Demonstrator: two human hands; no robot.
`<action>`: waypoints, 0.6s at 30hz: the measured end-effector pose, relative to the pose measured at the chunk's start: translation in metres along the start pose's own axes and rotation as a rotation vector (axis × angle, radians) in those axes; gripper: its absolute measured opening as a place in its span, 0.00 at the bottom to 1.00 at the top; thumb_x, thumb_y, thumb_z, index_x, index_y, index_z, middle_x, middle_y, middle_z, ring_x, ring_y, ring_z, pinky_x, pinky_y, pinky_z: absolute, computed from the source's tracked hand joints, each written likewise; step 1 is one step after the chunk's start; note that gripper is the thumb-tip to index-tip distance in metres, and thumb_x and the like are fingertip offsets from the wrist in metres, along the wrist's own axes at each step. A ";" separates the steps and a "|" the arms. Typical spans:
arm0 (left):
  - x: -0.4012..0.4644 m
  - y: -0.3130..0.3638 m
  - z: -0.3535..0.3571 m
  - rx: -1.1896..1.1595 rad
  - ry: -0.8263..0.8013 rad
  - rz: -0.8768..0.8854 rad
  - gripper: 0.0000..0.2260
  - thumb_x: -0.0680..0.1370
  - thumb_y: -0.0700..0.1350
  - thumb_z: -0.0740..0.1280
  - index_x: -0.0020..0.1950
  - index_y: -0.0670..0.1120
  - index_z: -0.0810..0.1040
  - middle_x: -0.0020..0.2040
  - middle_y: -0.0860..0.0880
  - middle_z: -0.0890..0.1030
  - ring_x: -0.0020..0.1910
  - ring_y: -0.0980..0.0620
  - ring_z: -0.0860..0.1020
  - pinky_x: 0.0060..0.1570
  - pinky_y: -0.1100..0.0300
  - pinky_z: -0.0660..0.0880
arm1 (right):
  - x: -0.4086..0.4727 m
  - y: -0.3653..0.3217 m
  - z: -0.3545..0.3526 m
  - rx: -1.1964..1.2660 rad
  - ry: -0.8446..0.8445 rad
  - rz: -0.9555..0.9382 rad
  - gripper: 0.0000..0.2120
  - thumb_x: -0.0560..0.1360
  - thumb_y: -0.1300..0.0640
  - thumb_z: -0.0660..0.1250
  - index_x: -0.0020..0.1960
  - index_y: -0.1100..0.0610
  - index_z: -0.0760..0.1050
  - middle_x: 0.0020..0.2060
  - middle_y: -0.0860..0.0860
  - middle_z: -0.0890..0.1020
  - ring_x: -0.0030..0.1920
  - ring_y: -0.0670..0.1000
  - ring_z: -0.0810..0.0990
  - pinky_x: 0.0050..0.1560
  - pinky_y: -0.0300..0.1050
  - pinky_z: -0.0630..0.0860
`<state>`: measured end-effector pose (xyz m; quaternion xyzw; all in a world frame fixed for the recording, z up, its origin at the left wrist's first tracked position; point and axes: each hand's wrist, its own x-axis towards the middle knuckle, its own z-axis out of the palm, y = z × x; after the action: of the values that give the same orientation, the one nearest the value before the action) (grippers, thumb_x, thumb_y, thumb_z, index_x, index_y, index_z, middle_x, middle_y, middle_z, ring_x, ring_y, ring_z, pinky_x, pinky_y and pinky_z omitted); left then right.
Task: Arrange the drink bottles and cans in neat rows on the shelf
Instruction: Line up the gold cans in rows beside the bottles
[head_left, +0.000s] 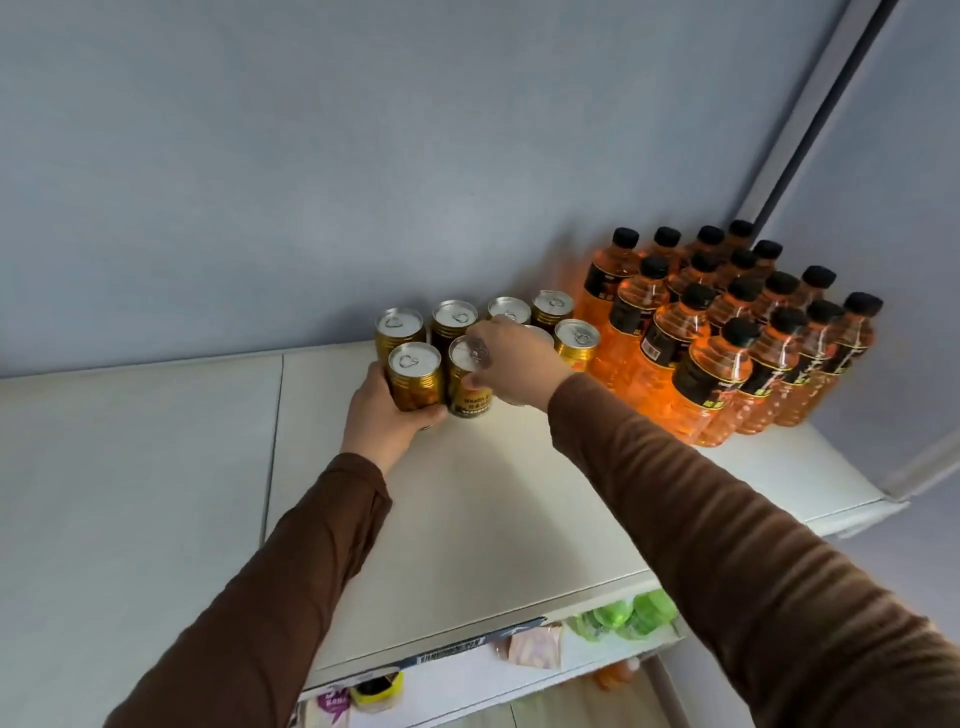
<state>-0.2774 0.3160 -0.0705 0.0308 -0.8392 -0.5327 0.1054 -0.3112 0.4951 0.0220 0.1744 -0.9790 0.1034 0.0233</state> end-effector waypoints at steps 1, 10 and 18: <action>0.000 0.000 0.001 0.007 0.000 -0.004 0.33 0.65 0.48 0.82 0.65 0.46 0.70 0.61 0.47 0.80 0.59 0.47 0.78 0.56 0.55 0.74 | 0.003 0.002 -0.001 -0.026 -0.013 -0.020 0.23 0.71 0.48 0.72 0.62 0.55 0.74 0.55 0.53 0.76 0.53 0.54 0.76 0.43 0.45 0.66; -0.008 -0.008 -0.008 0.012 -0.059 -0.045 0.34 0.66 0.49 0.82 0.66 0.47 0.70 0.62 0.49 0.79 0.60 0.49 0.79 0.63 0.49 0.75 | 0.019 0.009 -0.034 -0.300 -0.165 -0.324 0.34 0.72 0.52 0.73 0.75 0.50 0.65 0.61 0.54 0.79 0.63 0.58 0.73 0.59 0.52 0.71; -0.009 -0.008 -0.001 0.050 -0.014 -0.028 0.31 0.67 0.48 0.81 0.66 0.46 0.72 0.61 0.49 0.80 0.57 0.50 0.79 0.59 0.55 0.75 | 0.025 0.001 -0.035 -0.435 -0.159 -0.447 0.30 0.71 0.51 0.75 0.70 0.49 0.70 0.57 0.52 0.78 0.57 0.56 0.77 0.42 0.46 0.64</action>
<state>-0.2693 0.3134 -0.0783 0.0414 -0.8525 -0.5131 0.0913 -0.3345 0.4952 0.0579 0.3834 -0.9144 -0.1299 0.0057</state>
